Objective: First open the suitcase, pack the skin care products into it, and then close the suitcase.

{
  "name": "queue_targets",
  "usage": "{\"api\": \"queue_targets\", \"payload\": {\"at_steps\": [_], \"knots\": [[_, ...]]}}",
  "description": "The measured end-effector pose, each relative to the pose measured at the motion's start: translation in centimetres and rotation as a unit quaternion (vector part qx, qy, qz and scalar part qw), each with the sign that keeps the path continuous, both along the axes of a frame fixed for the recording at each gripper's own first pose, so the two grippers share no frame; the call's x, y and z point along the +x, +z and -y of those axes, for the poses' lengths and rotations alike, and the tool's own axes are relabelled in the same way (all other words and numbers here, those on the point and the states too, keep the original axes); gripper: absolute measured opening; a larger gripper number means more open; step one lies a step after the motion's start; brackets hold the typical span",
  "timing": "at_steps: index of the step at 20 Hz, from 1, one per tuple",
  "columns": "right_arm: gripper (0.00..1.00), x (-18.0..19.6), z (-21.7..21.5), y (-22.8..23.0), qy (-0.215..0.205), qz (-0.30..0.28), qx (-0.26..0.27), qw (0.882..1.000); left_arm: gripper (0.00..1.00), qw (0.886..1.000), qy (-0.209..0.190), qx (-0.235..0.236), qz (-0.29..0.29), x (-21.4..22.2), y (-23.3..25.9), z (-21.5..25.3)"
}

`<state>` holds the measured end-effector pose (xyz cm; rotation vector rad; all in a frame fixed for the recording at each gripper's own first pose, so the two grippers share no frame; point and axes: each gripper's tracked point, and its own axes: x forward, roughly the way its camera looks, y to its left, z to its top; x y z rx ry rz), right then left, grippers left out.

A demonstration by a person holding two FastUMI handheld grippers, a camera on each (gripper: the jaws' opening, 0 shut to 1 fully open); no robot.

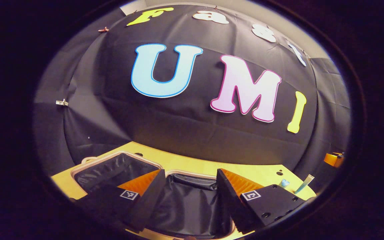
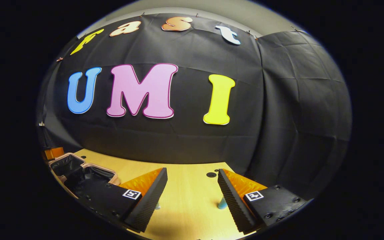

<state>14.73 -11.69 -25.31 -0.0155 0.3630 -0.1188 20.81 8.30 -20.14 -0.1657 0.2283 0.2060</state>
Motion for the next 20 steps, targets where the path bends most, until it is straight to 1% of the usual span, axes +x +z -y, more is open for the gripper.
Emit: {"api": "queue_targets", "payload": {"at_steps": [2,5,8,10,12,13,14,16,18,20], "knots": [[0.96,-0.2,1.4,-1.0,0.0,-0.003,-0.008,1.0,0.96,1.0,-0.012,0.01,0.003,0.7,-0.7,3.8],[0.97,-0.6,3.2,-2.9,0.002,-0.008,-0.015,1.0,0.96,0.999,-0.042,0.028,-0.001,1.6,-2.4,9.6],[0.97,-1.4,4.3,-6.0,0.003,-0.026,-0.006,1.0,0.96,0.995,-0.086,0.041,-0.011,2.4,-5.0,15.9],[0.96,-1.9,4.9,-8.2,0.001,-0.038,0.001,0.999,0.96,0.991,-0.123,0.044,-0.017,2.9,-6.9,19.9],[0.96,-2.0,5.2,-10.2,0.001,-0.048,0.022,0.999,0.96,0.987,-0.156,0.03,-0.034,3.3,-9.6,23.4],[0.97,-2.0,5.0,-11.3,0.005,-0.057,0.036,0.998,0.96,0.985,-0.166,0.022,-0.044,3.6,-10.9,24.6],[0.97,-2.0,5.2,-12.2,0.004,-0.064,0.039,0.997,0.96,0.984,-0.17,0.019,-0.055,4.2,-12.3,25.5],[0.97,-1.4,6.2,-13.3,-0.001,-0.067,0.033,0.997,0.96,0.982,-0.178,0.021,-0.066,5.9,-14.1,26.8],[0.97,-0.9,6.9,-14.2,-0.006,-0.071,0.034,0.997,0.96,0.979,-0.189,0.034,-0.072,7.9,-15.5,28.0],[0.97,-0.5,7.1,-15.7,-0.01,-0.087,0.043,0.995,0.96,0.977,-0.189,0.051,-0.082,9.7,-16.7,28.6]]}}
